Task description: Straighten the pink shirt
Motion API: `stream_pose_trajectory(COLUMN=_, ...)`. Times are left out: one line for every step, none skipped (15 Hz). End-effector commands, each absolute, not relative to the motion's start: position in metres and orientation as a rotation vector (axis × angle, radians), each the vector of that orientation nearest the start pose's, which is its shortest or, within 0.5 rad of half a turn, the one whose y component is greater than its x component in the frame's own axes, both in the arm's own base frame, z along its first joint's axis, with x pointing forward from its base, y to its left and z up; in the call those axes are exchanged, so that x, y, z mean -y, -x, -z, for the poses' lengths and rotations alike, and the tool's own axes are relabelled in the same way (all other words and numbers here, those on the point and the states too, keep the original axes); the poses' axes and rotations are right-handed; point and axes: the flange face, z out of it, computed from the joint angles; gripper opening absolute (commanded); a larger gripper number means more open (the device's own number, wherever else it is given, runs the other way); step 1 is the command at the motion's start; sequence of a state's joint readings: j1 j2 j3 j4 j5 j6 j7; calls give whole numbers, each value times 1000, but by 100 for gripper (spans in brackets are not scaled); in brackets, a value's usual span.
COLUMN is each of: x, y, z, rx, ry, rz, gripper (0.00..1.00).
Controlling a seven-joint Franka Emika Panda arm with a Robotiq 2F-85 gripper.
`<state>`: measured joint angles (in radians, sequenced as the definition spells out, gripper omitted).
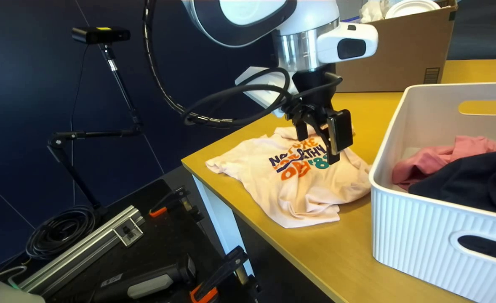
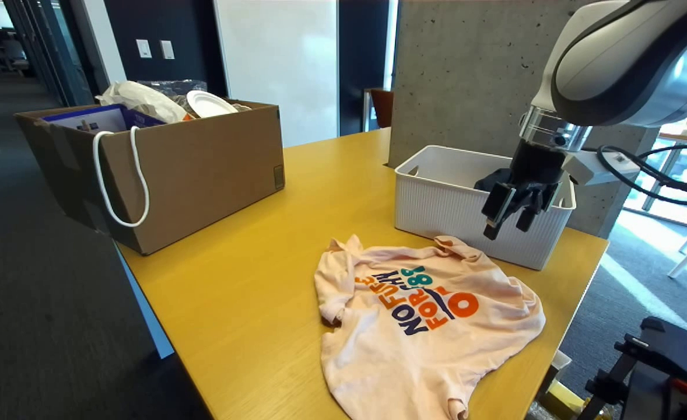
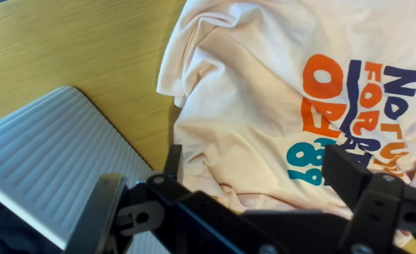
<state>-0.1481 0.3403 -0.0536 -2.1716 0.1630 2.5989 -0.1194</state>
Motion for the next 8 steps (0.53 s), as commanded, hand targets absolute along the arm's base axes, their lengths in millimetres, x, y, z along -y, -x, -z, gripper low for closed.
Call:
stream_pose_trajectory(x=118, y=-580, z=-229, rx=-268, ry=3117, rz=212, gripper=100)
stream_pose_trajectory(x=115, y=-589, z=-227, rx=-239, ry=3117, rz=261, gripper=100)
stream_pose_trajectory(x=114, y=-596, z=-226, rx=-238, ry=3128, rz=256, gripper=100)
stream_pose_trajectory(x=111, y=-600, z=-224, rx=-185, ry=3130, rz=213, gripper=100)
stream_pose_trajectory(x=106, y=-605, z=-223, rx=-139, ry=3128, rz=186, gripper=100)
stream_pose_trajectory(x=102, y=-611, z=-224, rx=-92, ry=3115, rz=168, gripper=100)
stream_pose_trajectory(x=98, y=-615, z=-227, rx=-52, ry=3078, rz=107, gripper=100)
stream_pose_trajectory(x=94, y=-619, z=-227, rx=-7, ry=3067, rz=61, gripper=100)
